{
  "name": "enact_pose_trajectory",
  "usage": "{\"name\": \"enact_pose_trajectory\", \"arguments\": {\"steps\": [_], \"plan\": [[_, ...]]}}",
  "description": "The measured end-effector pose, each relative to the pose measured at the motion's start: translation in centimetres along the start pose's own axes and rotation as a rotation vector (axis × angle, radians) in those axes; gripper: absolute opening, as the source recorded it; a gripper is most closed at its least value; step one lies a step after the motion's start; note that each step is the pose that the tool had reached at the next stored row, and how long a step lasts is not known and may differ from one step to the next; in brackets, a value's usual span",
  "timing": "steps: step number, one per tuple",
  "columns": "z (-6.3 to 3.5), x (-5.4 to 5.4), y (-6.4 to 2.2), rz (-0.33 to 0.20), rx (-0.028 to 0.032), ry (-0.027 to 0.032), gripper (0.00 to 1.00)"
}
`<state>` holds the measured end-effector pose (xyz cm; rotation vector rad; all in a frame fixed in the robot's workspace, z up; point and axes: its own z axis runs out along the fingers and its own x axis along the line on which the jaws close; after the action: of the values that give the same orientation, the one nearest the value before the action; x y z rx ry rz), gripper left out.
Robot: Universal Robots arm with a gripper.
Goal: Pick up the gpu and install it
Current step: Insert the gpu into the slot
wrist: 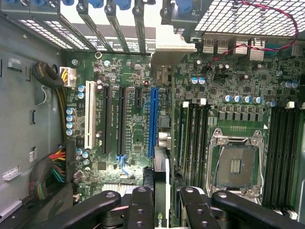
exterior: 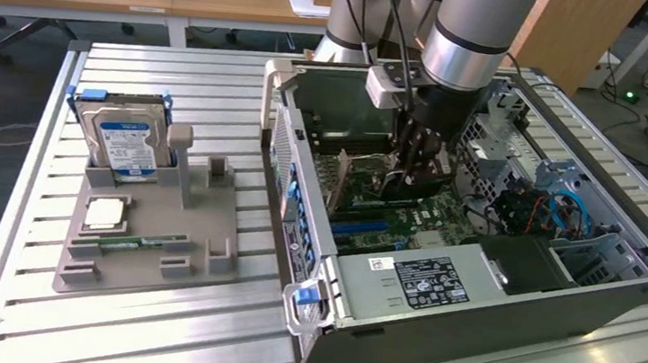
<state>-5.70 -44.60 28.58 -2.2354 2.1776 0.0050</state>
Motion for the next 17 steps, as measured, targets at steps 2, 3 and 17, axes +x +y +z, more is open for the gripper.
{"name": "enact_pose_trajectory", "arguments": {"steps": [2,3,17], "plan": [[-0.01,0.11,0.0,0.0,0.0,0.0003,0.26],[-0.01,0.14,0.0,0.0,-0.0001,0.0002,0.26],[-0.01,0.14,0.21,0.0,-0.0001,0.0003,0.26]]}}
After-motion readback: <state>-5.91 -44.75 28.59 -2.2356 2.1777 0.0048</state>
